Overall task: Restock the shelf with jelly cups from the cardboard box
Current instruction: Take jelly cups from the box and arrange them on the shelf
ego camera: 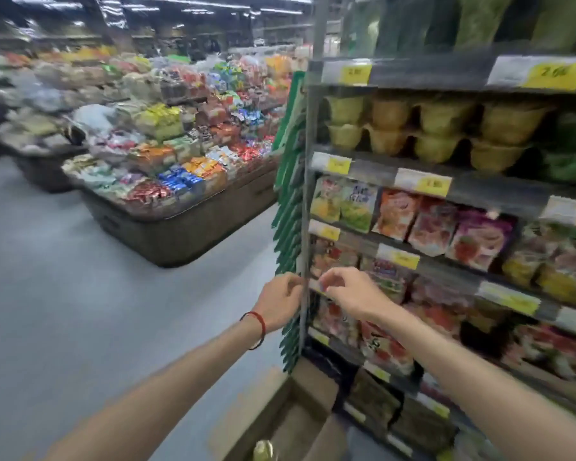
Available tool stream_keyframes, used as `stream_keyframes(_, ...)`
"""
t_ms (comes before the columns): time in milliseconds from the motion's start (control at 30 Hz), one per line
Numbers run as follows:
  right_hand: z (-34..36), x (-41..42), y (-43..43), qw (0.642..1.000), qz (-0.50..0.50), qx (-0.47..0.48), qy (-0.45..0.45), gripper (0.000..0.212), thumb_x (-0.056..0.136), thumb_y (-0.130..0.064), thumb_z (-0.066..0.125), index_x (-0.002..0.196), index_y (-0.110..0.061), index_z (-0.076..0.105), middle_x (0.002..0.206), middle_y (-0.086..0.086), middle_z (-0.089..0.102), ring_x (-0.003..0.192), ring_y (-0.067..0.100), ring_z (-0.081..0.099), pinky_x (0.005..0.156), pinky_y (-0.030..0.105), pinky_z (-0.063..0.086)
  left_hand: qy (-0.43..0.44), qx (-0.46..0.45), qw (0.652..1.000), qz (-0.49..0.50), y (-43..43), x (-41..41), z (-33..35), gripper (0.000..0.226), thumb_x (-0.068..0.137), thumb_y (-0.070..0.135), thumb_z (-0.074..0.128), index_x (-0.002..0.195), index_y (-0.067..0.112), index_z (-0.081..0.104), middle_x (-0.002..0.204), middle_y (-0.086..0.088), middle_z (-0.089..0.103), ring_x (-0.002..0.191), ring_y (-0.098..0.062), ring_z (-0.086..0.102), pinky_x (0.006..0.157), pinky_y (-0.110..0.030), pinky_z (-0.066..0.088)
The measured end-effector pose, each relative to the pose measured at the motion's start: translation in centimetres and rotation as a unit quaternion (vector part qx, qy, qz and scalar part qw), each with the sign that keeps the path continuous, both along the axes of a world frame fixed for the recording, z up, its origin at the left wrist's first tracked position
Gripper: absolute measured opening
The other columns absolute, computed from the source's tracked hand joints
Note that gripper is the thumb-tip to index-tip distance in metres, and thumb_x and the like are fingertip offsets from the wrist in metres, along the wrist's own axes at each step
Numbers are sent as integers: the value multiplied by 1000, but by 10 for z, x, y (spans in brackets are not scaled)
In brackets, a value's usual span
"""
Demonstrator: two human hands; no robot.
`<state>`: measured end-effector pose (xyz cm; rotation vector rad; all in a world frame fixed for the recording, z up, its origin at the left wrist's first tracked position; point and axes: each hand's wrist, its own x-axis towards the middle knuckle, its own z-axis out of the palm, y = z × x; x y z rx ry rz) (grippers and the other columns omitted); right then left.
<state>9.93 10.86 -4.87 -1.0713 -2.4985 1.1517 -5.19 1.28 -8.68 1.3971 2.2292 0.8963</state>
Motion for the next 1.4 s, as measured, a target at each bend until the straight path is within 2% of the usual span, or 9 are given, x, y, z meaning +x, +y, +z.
stream_keyframes(100, -47, -44, 2, 997, 58, -39, -32, 24, 101, -10, 53, 117, -15, 70, 109, -4, 68, 104, 14, 64, 84, 26, 47, -42, -38, 996, 62, -16, -36, -43, 30, 101, 21, 46, 124, 9, 61, 124, -7, 63, 111, -23, 60, 96, -32, 47)
stream_keyframes(267, -136, -123, 8, 979, 147, -117, -81, 26, 98, -9, 56, 119, -11, 72, 116, 3, 74, 114, 17, 65, 93, 25, 47, -110, -85, 977, 162, -30, -84, -125, 28, 100, 20, 48, 123, 9, 62, 124, -6, 65, 109, -20, 62, 93, -25, 44)
stream_keyframes(500, -251, -183, -1, 945, 214, -191, -158, 23, 96, -8, 63, 117, -6, 72, 119, 5, 72, 112, 15, 63, 81, 15, 37, -217, -128, 918, 307, -60, -107, -230, 28, 100, 18, 49, 121, 8, 63, 123, -4, 65, 112, -20, 60, 89, -18, 37)
stream_keyframes(733, -400, -192, -37, 922, 227, -200, -243, 19, 94, -11, 63, 106, -15, 76, 108, 2, 76, 108, 19, 66, 93, 24, 44, -308, -187, 845, 395, -98, -108, -366, 28, 98, 16, 49, 123, 10, 61, 125, -5, 63, 117, -21, 58, 100, -25, 41)
stream_keyframes(900, -533, -180, -65, 905, 216, -215, -298, 23, 95, -12, 59, 111, -12, 76, 114, 7, 74, 113, 24, 64, 99, 31, 48, -368, -221, 806, 407, -118, -98, -490, 29, 99, 14, 46, 125, 7, 56, 119, -6, 60, 115, -22, 55, 86, -16, 36)
stream_keyframes(1000, -613, -176, -74, 895, 183, -231, -334, 28, 96, -17, 58, 120, -14, 71, 124, 5, 70, 120, 23, 60, 101, 30, 45, -390, -236, 794, 402, -127, -94, -567, 15, 97, 18, 50, 110, 16, 58, 105, -2, 59, 109, -25, 59, 96, -32, 46)
stream_keyframes(1100, -688, -178, -81, 898, 130, -226, -355, 33, 96, -24, 59, 127, -16, 66, 129, 8, 66, 122, 27, 58, 104, 38, 47, -417, -256, 777, 397, -132, -87, -642, 9, 93, 19, 49, 101, 23, 53, 105, -10, 66, 101, -29, 63, 91, -39, 51)
stream_keyframes(1233, -781, -193, -91, 902, 110, -203, -365, 40, 96, -28, 62, 134, -16, 58, 134, 8, 61, 122, 29, 57, 98, 34, 45, -426, -279, 766, 392, -132, -83, -730, 21, 94, 18, 47, 113, 19, 55, 109, -9, 67, 96, -26, 63, 77, -30, 48)
stream_keyframes(1400, -883, -219, -97, 903, 100, -157, -387, 59, 93, -44, 66, 139, -11, 51, 139, 14, 59, 127, 36, 56, 103, 41, 45, -412, -313, 763, 389, -119, -84, -822, 34, 95, 14, 51, 129, 10, 54, 123, -11, 62, 114, -28, 58, 91, -29, 46)
